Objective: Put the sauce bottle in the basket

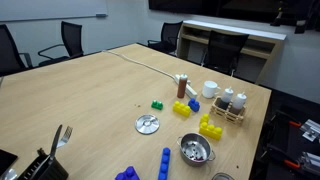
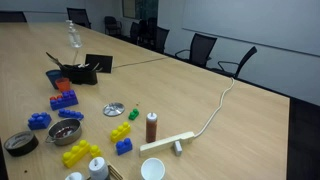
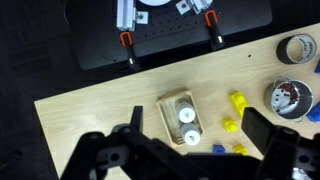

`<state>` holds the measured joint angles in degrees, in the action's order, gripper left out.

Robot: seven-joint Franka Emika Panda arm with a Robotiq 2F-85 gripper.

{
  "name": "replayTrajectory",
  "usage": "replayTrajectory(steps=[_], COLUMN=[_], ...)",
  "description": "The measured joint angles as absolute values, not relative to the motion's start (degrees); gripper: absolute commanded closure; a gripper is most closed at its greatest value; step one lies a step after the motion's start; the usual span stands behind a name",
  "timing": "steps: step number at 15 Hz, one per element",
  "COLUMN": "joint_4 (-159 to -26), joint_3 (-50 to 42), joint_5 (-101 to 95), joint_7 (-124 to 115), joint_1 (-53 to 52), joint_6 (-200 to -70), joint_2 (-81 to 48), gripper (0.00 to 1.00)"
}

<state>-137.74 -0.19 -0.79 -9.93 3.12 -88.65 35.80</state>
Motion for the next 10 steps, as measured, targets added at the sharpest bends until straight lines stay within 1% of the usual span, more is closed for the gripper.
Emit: replayTrajectory(steps=[3, 5, 10], joint_4=[-137.7, -137.4, -134.2], joint_3=[-0.2, 0.3, 1.4], joint_5=[-0.8, -0.8, -0.5], joint_7=[-9.9, -9.6, -7.2], joint_1=[3.1, 2.4, -0.9], joint_6=[-89.0, -91.9, -102.4], joint_2=[35.7, 34.6, 25.0], gripper=[0.0, 0.0, 0.0])
